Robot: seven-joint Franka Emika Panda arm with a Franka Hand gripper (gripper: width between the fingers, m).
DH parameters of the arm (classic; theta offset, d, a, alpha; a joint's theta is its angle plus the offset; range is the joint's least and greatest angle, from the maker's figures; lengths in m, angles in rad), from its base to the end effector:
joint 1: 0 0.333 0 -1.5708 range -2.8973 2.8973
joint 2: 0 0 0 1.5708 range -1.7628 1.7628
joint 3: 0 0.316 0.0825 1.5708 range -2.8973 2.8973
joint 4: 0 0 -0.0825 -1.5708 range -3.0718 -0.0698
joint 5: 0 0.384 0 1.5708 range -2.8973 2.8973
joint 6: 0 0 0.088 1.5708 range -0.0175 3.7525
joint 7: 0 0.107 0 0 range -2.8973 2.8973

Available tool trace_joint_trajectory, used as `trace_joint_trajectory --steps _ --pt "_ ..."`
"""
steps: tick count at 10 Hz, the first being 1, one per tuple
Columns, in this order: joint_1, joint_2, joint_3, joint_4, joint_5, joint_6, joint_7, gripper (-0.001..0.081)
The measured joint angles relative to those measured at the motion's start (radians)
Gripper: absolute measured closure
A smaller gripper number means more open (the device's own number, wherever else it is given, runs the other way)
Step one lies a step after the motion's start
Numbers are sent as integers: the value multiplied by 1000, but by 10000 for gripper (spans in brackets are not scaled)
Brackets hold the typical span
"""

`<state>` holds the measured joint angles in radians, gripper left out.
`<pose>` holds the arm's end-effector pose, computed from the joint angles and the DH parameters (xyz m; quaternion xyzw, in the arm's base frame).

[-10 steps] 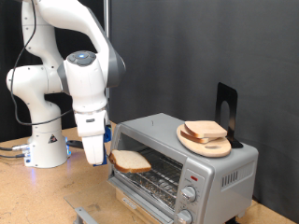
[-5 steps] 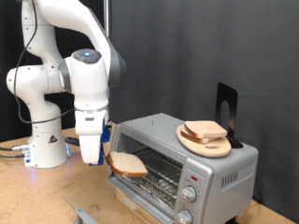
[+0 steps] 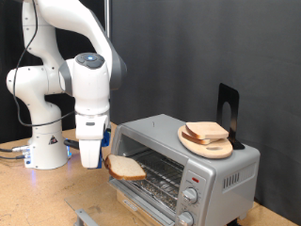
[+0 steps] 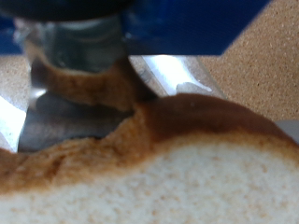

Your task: Make a piece of toast with the oven

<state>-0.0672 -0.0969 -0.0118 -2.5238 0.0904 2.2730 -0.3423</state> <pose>0.4350 -0.0321 0.3004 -0.9915 -0.0993 0.0683 0.0481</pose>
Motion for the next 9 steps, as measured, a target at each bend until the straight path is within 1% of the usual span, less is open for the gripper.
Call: trace_joint_trajectory --steps 6,9 --pt "-10 0 -5 0 -35 -3 -2 415" --pt "-13 0 -6 2 -32 -3 -2 415"
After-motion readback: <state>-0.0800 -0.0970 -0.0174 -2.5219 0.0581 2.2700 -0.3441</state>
